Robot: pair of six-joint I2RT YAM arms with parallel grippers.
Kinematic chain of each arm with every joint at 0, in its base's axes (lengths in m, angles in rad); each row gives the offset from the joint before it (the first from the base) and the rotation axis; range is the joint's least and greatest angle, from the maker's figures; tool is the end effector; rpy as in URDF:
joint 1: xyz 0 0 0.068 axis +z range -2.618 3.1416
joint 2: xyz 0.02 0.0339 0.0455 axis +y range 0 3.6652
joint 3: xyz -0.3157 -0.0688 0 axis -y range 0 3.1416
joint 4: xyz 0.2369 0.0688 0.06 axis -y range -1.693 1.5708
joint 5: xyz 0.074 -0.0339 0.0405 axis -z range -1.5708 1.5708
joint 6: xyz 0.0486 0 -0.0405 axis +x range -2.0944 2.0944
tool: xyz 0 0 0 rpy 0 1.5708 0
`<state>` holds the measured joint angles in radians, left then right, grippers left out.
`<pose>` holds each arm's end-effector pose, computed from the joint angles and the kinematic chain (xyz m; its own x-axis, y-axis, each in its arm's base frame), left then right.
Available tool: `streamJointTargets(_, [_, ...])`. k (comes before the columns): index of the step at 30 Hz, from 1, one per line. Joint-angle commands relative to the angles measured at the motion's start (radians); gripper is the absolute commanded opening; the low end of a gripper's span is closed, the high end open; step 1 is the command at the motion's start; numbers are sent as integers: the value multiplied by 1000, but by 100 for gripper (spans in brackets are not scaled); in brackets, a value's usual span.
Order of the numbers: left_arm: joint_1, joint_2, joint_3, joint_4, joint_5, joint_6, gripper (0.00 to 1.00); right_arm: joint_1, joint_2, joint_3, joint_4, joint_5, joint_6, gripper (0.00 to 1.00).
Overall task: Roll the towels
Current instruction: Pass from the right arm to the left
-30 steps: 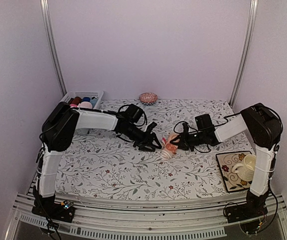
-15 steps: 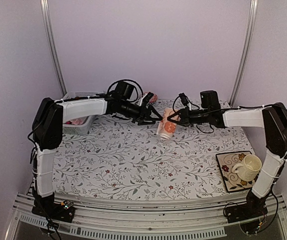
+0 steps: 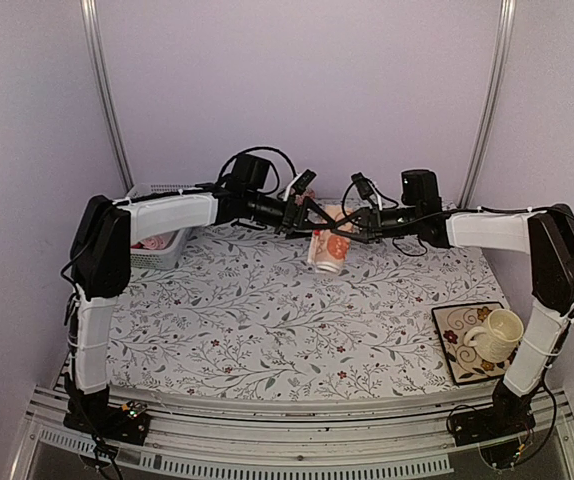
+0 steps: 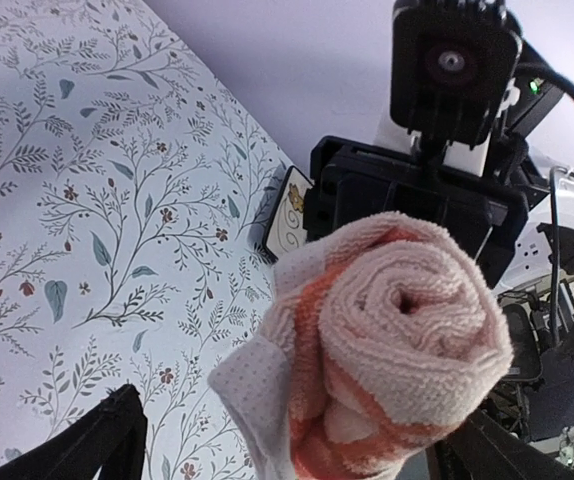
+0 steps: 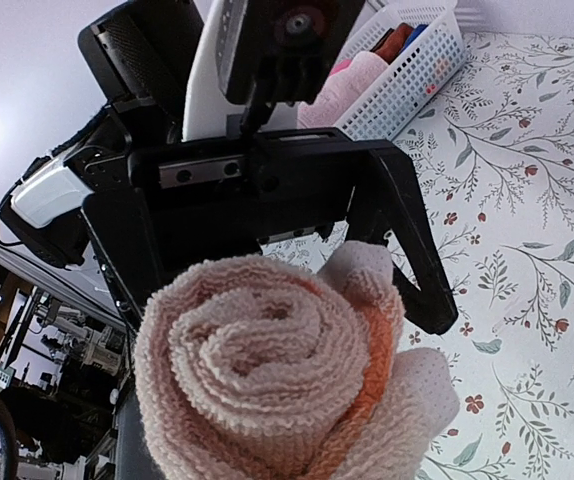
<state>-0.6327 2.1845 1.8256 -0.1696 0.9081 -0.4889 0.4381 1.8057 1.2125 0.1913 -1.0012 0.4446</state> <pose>0.4083 -0.3469 0.2922 -0.7877 0.2193 -0.5757 0.6149 0.2227 -0.7565 0.3591 0.2134 0.2986 -0.7200 -0.0812 -0.6892 -0.6878 0.2154 0.6932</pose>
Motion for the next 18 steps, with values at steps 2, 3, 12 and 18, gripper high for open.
streamJointTargets(2, [-2, -30, -83, 154, 70, 6, 97, -2, -25, 35, 63, -76, 10, 6])
streamJointTargets(3, [-2, -45, -120, 195, 71, -3, 97, -2, -26, 35, 74, -80, 15, 6])
streamJointTargets(12, [-5, -32, -109, 223, 135, -14, 92, -4, -20, 68, 95, -45, 36, 7])
streamJointTargets(18, [-17, -8, -69, 195, 145, -16, 84, -4, 11, 107, 27, 23, 38, 7])
